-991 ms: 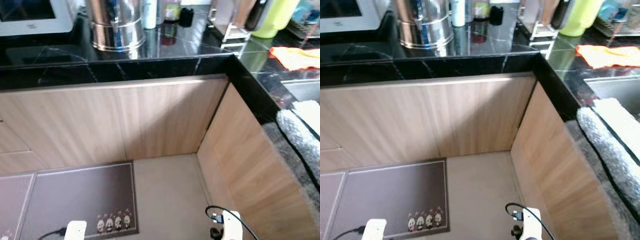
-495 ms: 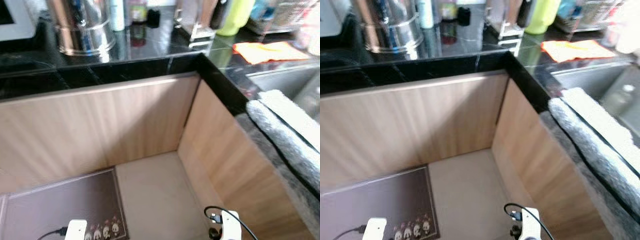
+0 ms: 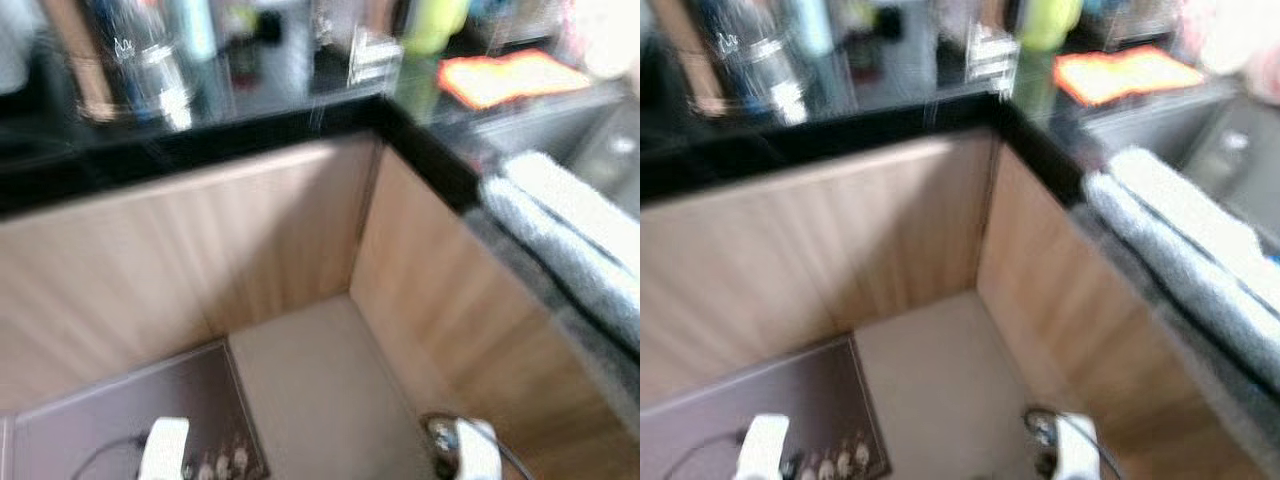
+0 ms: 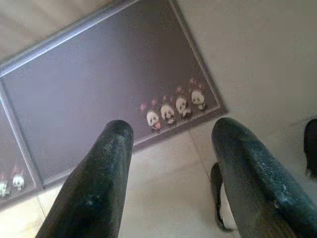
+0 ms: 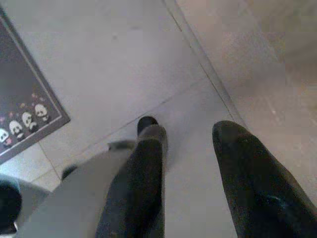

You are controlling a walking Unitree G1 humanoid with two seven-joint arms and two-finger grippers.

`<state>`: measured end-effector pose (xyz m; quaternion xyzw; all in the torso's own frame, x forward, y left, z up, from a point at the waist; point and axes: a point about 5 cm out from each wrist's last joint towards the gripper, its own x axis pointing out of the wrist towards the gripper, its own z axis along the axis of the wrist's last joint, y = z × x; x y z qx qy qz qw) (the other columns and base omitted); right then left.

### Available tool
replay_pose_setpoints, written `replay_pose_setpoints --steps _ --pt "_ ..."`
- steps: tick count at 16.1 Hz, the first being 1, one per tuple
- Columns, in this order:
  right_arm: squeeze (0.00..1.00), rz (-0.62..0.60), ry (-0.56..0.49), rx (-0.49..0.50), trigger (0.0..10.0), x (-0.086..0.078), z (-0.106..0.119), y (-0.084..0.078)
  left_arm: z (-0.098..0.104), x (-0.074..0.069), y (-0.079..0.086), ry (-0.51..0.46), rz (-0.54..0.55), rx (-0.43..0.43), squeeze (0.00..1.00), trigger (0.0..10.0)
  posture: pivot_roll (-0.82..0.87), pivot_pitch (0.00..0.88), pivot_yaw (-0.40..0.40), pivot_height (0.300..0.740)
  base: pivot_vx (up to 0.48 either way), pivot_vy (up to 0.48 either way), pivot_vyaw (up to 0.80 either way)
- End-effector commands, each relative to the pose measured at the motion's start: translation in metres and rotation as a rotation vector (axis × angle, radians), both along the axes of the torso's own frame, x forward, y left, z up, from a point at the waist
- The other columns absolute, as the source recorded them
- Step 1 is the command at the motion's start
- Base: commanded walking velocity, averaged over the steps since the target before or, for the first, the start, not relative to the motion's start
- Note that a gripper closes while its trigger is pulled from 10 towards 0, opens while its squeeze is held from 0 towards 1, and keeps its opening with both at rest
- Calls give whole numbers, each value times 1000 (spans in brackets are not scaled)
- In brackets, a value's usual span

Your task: Kitchen organization

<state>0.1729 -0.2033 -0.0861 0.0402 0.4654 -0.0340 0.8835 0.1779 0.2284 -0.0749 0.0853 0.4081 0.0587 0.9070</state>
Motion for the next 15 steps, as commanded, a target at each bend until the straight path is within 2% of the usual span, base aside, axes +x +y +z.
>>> replay_pose_setpoints --steps 1,7,12,15 --pt "0 -1 16 20 10000 -4 -3 6 -8 -20 7 75 10 18 0 10000 110 167 -8 740 0 0 -650" --pt "0 -9 21 27 10000 -5 -4 9 -7 -18 8 67 5 13 0 10000 107 181 5 740 0 0 -649" --pt "0 -5 1 26 10000 16 5 13 -6 -15 5 59 -5 -2 0 10000 110 183 7 740 0 0 -650" --pt "0 -9 5 13 10000 18 6 5 -6 -14 3 56 -8 -10 0 10000 108 183 4 740 0 0 -652"
